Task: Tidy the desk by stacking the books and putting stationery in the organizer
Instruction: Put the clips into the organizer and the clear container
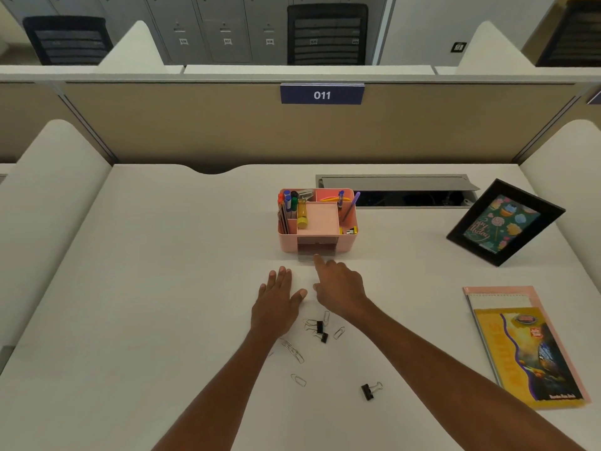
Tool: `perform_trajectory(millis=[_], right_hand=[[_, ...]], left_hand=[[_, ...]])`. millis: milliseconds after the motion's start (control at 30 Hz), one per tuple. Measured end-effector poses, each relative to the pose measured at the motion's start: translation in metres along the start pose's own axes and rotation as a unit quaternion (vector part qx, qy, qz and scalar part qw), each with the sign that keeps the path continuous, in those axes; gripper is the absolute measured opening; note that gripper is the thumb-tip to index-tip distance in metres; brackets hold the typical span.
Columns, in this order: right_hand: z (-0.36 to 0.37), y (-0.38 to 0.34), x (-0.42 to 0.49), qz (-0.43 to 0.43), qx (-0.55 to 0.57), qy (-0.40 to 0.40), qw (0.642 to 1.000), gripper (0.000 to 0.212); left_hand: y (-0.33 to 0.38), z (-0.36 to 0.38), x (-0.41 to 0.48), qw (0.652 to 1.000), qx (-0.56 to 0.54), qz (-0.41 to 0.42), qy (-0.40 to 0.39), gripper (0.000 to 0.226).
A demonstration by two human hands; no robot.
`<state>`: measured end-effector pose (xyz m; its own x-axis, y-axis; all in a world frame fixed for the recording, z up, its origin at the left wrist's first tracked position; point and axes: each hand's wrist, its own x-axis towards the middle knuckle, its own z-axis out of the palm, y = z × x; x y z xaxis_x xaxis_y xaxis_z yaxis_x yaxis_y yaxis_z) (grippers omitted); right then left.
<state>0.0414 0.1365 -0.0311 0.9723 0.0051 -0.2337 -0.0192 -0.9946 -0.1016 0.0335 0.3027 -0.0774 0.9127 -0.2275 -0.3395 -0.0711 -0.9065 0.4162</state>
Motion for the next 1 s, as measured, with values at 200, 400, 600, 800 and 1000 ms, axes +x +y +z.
perform_trajectory(millis=[200,400,600,800,1000], right_hand=[[0.004,-0.001,-0.015,-0.003,0.001,-0.002,1.0,0.075],[0.006,-0.003,-0.025,-0.007,0.005,0.001,1.0,0.07],[0.008,-0.006,-0.033,-0.007,0.012,-0.012,1.0,0.073],[0.007,-0.001,-0.041,-0.016,0.035,-0.007,0.999,0.083],[0.005,0.013,-0.068,-0.022,0.105,0.01,0.994,0.07]], left_hand=[[-0.004,0.0,0.004,1.0,0.002,0.006,-0.004,0.071],[0.0,-0.004,0.0,1.0,0.002,0.004,0.003,0.068],[0.001,-0.004,0.0,1.0,0.01,-0.001,-0.006,0.069],[-0.001,-0.007,0.001,1.0,-0.011,-0.005,-0.013,0.071],[-0.006,-0.002,-0.017,0.998,-0.054,-0.027,0.035,0.071]])
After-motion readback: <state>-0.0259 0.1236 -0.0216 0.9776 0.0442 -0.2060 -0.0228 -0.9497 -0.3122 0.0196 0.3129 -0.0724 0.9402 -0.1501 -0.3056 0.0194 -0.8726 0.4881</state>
